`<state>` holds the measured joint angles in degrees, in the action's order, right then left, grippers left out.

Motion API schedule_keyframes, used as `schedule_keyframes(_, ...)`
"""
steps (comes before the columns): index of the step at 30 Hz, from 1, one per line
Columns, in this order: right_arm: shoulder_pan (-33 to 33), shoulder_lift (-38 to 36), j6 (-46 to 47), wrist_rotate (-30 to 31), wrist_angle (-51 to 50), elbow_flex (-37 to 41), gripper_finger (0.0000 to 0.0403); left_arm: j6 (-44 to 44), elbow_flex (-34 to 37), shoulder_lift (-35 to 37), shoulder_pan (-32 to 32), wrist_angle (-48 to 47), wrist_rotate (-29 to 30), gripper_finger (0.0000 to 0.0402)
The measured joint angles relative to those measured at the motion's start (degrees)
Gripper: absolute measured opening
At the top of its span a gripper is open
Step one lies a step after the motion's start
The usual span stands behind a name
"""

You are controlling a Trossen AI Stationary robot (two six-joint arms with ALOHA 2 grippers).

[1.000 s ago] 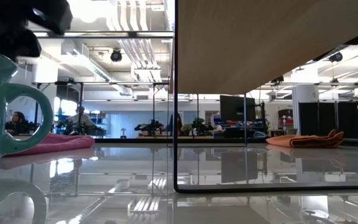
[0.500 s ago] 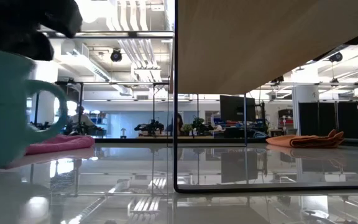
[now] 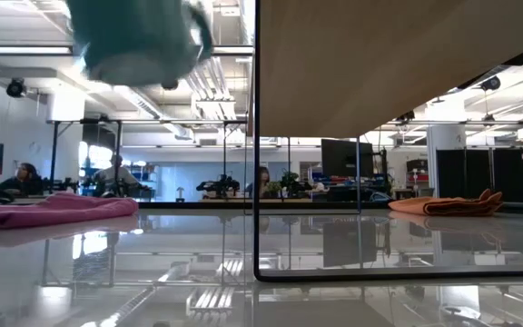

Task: Stack small to large cups/mugs on shelf
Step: Put the blue mug on the shelf

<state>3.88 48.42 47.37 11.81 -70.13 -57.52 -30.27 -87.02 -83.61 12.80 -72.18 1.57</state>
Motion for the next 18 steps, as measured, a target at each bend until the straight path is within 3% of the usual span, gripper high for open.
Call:
schedule_keyframes(4, 0.0, 0.1, 0.9, -0.3, 0.1, 0.0, 0.0178, 7.7, -12.9, -3.2, -3.2, -7.3, 0.8, 0.0002)
schedule_keyframes(12, 0.2, 2.5, 1.0, -4.6, 7.1, 0.2, 0.0172, 24.0, -33.8, -16.7, -9.3, -7.8, 1.8, 0.0001)
schedule_keyframes(18, 0.0, 4.7, 0.4, -6.6, 13.6, 0.3, 0.0154, 33.2, -45.0, -26.2, -11.2, -8.2, -2.7, 0.0000)
